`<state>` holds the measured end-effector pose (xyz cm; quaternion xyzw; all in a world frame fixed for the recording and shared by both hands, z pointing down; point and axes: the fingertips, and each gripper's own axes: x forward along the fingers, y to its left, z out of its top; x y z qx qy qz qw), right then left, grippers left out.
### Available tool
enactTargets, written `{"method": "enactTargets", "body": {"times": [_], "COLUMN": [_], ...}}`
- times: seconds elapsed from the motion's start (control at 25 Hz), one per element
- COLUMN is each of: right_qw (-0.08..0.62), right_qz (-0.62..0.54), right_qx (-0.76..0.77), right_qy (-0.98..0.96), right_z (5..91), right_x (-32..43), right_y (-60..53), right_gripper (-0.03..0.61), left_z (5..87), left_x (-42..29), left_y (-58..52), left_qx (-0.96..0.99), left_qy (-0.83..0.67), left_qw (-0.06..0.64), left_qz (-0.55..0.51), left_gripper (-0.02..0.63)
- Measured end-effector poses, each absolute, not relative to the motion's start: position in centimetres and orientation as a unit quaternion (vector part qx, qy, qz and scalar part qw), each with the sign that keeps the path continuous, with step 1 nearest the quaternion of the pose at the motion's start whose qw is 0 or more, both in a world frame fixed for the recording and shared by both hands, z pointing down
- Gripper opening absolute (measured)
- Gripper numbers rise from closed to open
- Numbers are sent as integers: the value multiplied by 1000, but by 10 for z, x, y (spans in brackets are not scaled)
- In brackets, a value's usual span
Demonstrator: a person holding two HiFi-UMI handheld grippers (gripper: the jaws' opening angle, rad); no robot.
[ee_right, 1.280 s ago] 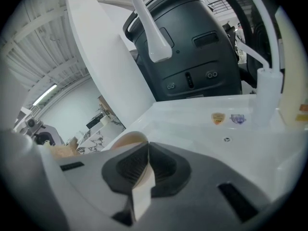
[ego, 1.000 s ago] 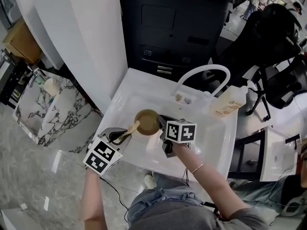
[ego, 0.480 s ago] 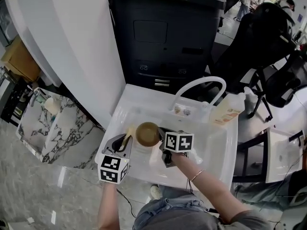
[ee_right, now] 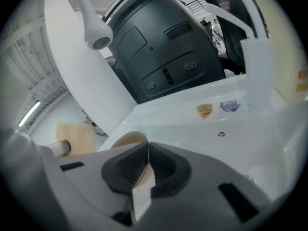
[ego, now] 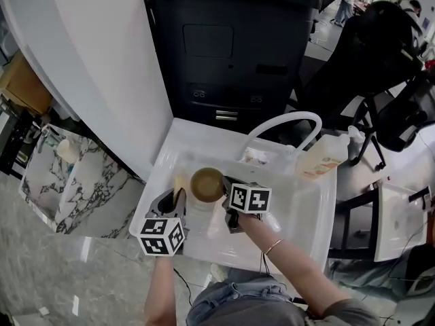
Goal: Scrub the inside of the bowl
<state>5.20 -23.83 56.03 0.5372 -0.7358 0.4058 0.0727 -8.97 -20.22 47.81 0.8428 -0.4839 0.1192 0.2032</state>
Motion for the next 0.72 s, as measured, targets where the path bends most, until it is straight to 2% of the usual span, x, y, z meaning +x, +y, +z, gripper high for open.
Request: {"method": "enactTargets", "body": {"times": [0.72], "right_qw": [68], "right_qz": [448], "right_qx": [554], "right_qy": [-699], "right_z": [597], "right_x": [53], "right_y": [-269], "right_gripper": [20], "left_z": [504], "left_x": [-92], "left_y": [-221], "left_qx": [813], "left_qy": [-513], "left_qw": [260], "left_qz": [92], "left_gripper": [46]}}
